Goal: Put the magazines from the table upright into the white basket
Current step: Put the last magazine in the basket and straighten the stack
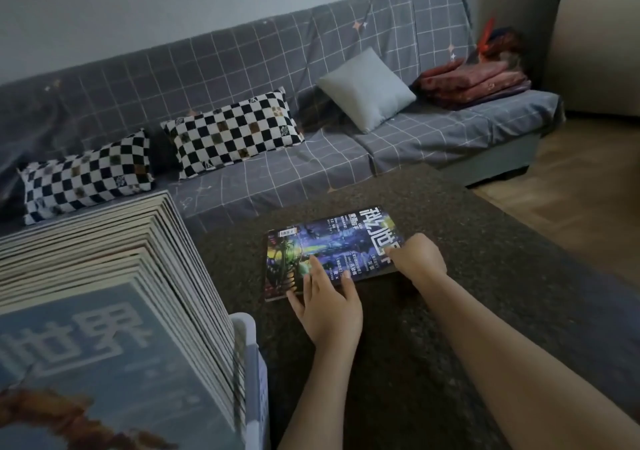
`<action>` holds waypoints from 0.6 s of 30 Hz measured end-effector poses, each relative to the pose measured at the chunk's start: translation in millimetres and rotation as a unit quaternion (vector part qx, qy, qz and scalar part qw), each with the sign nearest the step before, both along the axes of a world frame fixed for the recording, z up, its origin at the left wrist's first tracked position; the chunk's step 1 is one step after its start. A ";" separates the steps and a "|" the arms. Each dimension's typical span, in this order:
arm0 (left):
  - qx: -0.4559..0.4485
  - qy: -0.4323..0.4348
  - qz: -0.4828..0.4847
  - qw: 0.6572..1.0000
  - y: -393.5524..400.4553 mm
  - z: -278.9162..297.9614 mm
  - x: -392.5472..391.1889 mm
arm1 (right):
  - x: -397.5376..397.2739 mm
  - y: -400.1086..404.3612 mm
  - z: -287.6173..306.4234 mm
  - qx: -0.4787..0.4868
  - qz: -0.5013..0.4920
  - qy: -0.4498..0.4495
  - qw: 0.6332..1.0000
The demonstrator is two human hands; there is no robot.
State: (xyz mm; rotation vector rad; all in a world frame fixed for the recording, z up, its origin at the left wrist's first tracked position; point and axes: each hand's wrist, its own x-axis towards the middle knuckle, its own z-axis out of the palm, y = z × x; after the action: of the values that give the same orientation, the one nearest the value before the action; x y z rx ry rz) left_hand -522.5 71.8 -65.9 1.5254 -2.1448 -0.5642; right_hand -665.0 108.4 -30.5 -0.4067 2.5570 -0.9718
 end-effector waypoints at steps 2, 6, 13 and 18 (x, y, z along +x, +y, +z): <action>0.020 0.006 -0.003 1.000 6.2 4.9 1.7 | 3.4 10.1 -0.9 -0.054 -0.016 -0.011 0.998; 0.048 0.042 -0.024 0.998 22.1 23.0 10.8 | 7.0 51.7 6.0 -0.181 -0.068 -0.066 0.979; 0.050 0.077 -0.152 0.984 59.8 39.8 25.0 | 5.6 164.5 21.7 -0.274 -0.116 -0.155 0.942; 0.043 -0.058 -0.239 0.968 84.1 33.0 38.7 | 14.0 242.8 24.9 -0.268 -0.101 -0.130 0.949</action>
State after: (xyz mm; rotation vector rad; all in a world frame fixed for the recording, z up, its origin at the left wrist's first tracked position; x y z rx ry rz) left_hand -483.8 155.9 -32.9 1.0977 -2.6282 -0.7456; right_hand -651.0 351.2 -5.6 -0.1386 2.0998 -1.6808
